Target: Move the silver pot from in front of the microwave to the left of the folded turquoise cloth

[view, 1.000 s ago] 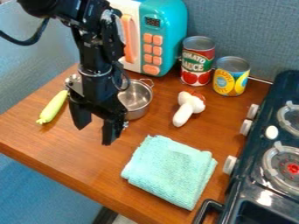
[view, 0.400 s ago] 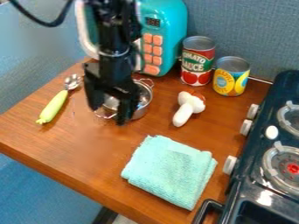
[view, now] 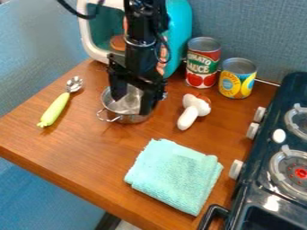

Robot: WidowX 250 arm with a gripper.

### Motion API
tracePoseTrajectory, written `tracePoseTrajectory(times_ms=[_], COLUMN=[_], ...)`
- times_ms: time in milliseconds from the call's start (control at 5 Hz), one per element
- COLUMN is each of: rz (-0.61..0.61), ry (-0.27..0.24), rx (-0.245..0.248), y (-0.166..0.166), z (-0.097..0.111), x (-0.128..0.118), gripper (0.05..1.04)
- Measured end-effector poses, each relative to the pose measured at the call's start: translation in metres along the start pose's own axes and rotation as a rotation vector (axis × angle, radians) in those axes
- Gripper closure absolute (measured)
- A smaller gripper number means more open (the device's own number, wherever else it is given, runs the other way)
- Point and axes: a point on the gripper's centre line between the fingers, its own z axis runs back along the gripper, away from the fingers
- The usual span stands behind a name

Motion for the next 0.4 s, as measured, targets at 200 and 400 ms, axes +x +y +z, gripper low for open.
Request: tracePoseTrajectory(times_ms=[200, 400], rz=[0.007, 0.025], ry=[0.022, 0.046], rx=[0.0, 0.009], y=[0.0, 0.001], z=[-0.007, -0.019], x=[0.015, 0.025], gripper=[0.079, 0.079])
